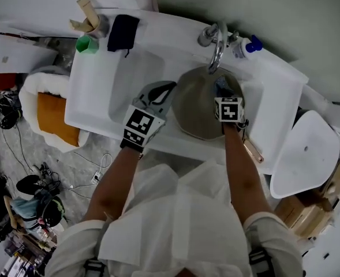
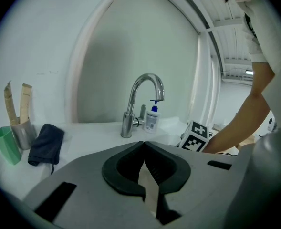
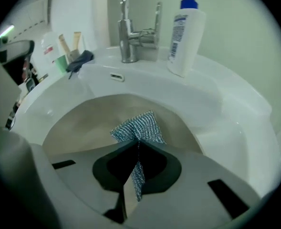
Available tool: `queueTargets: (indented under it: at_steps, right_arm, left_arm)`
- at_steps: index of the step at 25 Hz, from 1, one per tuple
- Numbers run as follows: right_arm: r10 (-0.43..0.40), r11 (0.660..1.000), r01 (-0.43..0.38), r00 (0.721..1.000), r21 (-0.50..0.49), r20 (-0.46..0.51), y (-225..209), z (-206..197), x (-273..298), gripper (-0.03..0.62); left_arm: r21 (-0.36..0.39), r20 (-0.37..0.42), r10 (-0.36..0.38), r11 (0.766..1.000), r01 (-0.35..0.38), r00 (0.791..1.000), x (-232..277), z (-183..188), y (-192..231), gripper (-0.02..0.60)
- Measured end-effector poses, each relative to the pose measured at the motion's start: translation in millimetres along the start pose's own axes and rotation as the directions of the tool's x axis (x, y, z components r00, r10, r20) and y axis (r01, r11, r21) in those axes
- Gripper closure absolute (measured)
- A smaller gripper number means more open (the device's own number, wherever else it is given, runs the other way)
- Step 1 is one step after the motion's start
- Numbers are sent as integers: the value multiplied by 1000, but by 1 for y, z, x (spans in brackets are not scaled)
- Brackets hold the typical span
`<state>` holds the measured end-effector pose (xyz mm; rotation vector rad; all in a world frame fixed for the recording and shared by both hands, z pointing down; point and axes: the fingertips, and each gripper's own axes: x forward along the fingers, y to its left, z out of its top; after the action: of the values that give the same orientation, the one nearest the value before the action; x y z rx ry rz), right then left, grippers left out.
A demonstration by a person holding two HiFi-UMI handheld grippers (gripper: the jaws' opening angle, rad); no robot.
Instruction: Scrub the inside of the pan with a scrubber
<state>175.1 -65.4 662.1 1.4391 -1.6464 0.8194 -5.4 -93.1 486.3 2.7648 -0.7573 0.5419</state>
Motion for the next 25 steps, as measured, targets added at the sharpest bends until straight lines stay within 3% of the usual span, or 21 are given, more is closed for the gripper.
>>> queueTargets:
  at_steps: [2,6,13,20,25]
  right_arm:
    - [-35,996,32,999,89,32,-6,2,8,580]
    - [-59,989,50,996,141,60,-2,3,26,580]
    - [46,972,-76,990,221,137,26,26,50,580]
    - [238,956,-258,960,136,149,66,51,57,580]
    - [398,917,-398,915,-14,71,103,46,51,580]
  left_arm:
    - [0,-3,1,1000,-1,1000,1,-3,1,565]
    - [-2,-30,-2,1000,2,1000,-2,-12,2,565]
    - [-4,-43,7,1000,-7,999,-10,-20,6,565]
    - [-6,-29,7,1000,-7,1000,-13,-19,5,565]
    - [-6,-21,8,1000,-8,1000,-14,-18,4,565]
